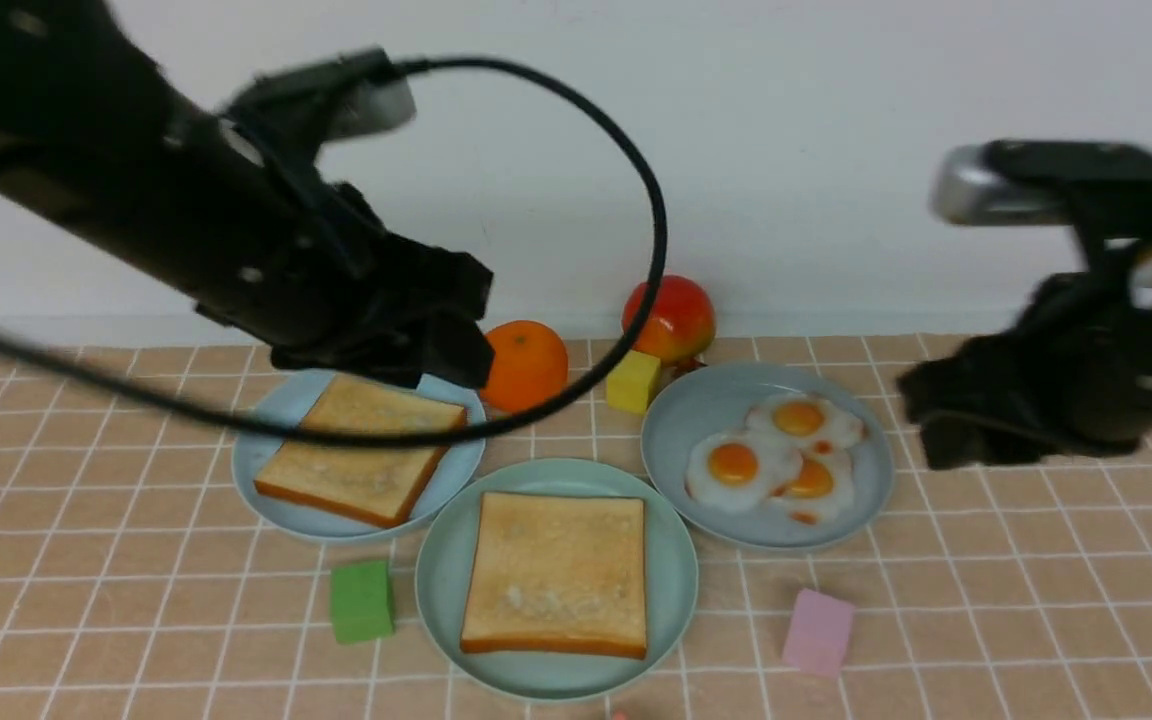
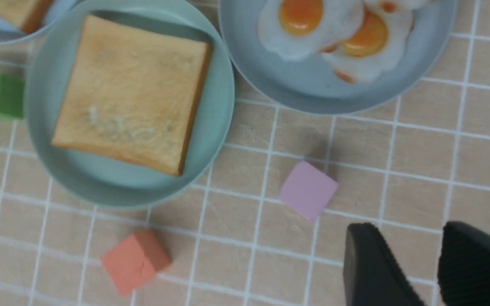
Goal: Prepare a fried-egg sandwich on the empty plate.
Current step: Use the right arm to grab a fried egg
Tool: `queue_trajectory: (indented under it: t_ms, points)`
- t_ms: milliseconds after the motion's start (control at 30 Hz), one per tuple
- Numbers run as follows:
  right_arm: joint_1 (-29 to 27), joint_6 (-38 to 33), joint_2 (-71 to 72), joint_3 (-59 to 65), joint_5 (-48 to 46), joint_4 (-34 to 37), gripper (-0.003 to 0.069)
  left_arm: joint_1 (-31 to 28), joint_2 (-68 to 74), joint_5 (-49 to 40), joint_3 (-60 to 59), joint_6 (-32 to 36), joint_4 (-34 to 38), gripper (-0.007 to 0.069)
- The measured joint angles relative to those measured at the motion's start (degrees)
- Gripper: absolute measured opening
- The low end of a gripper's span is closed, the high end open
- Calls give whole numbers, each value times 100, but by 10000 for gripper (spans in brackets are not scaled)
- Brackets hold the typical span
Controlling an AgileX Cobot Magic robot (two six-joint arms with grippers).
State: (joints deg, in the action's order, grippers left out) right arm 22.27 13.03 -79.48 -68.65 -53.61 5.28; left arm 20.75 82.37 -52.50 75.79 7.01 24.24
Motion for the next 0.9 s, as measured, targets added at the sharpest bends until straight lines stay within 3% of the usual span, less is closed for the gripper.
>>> queue_trajectory:
  t_ms: [100, 167, 200, 367, 433, 600, 900]
  points:
    - [-487, -60, -650, -280, 195, 583, 263, 8, -643, -54, -397, 374, 42, 99]
    - [-743, -197, -925, -331, 362, 1020, 266, 8, -969, -15, -739, 580, 99, 0]
    - [-836, -308, -1042, -347, 447, 1214, 268, 8, -1072, 0, -910, 718, 152, -13]
    - [-965, -1303, -1684, -543, 676, 1900, 298, 8, -1308, 170, -1795, 1370, 552, -13]
    - [-958, -1303, -1979, -749, 670, 1947, 321, 8, -1303, 264, -1985, 1532, 705, -13]
    - [-964, -422, -2715, -1187, 766, 1768, 361, 8, -1303, 500, -2044, 1626, 851, -13]
    - [-984, 55, -3528, -1587, 1125, 1800, 364, 8, -1303, 698, -2044, 1628, 869, -13]
